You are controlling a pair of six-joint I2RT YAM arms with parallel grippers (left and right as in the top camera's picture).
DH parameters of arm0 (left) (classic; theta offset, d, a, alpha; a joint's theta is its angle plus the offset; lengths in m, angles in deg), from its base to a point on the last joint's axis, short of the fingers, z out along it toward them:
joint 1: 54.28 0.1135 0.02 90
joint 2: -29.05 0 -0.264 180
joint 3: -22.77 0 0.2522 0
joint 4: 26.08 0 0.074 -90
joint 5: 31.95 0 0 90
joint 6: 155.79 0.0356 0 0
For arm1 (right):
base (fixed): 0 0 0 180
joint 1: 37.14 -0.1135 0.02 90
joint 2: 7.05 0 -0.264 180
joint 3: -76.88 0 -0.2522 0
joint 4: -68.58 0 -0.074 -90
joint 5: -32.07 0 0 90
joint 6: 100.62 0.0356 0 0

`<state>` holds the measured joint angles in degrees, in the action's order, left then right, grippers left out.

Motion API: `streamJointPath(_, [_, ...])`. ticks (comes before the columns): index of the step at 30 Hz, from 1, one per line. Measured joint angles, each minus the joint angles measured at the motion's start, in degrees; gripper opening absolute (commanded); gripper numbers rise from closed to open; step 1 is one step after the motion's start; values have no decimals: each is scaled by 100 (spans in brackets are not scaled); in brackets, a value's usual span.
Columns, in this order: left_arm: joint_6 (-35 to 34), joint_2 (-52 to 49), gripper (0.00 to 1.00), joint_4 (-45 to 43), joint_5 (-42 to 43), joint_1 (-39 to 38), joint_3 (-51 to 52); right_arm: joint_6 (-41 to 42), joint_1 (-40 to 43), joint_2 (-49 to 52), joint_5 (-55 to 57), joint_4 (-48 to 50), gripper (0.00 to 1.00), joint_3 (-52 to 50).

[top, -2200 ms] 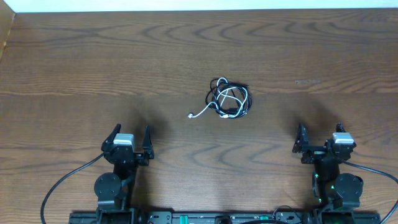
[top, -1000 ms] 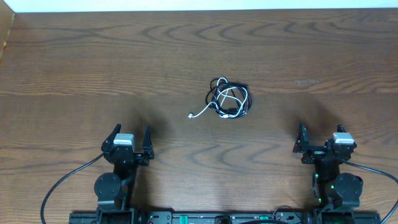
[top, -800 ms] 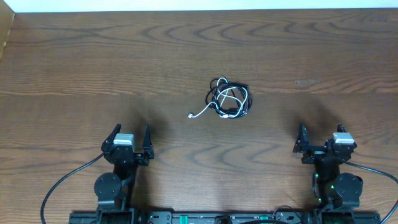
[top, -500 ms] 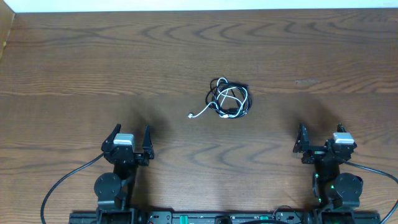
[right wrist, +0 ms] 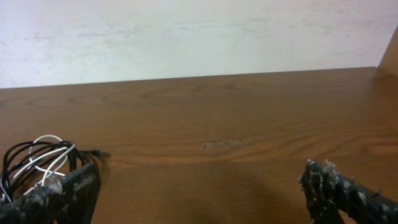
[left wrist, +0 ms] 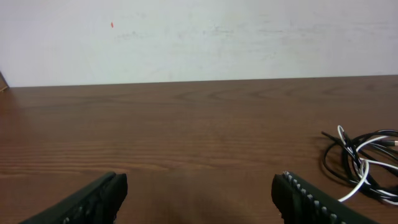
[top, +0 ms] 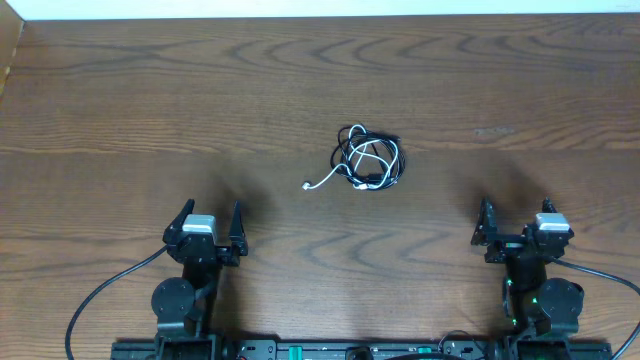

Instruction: Untangle cables

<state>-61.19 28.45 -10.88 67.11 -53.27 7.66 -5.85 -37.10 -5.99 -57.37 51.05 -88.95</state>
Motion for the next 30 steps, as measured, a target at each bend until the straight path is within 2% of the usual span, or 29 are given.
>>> streamJointPath(16, [-7,0,80,-13,2,0,0,-2,0,0,-868,107,99,4])
streamJointPath(22, [-286,-20,80,0,2,0,-13,-2,0,0,-1001,107,99,94])
streamJointPath(30, [-442,-798,80,177,278,0,-326,-2,0,302,-1355,120,99,240])
